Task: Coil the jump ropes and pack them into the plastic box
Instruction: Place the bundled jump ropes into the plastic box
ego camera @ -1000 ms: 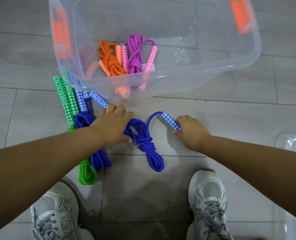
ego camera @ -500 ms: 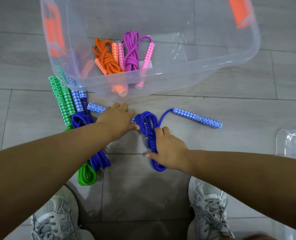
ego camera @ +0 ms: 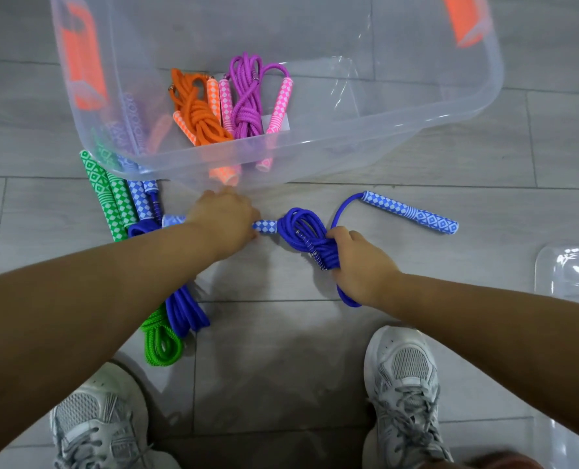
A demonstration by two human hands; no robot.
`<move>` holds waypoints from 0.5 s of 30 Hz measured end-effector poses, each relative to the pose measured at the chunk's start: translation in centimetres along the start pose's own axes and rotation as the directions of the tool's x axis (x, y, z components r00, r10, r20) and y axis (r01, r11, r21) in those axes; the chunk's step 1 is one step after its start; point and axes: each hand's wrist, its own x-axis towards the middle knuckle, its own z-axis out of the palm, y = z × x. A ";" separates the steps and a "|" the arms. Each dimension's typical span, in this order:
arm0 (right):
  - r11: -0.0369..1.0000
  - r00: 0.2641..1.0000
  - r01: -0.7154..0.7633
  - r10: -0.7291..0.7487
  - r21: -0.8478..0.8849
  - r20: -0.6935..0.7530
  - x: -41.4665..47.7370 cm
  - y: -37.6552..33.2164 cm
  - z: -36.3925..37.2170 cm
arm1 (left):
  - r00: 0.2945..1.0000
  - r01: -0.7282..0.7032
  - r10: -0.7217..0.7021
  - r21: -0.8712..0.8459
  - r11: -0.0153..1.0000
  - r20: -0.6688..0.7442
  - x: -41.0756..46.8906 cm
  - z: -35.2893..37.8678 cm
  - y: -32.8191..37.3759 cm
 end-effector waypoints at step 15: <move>0.976 1.000 -0.004 0.004 -0.218 0.002 -0.4 -2.9 2.2 | 0.899 0.429 -0.222 -0.862 0.271 0.377 -0.3 2.1 4.6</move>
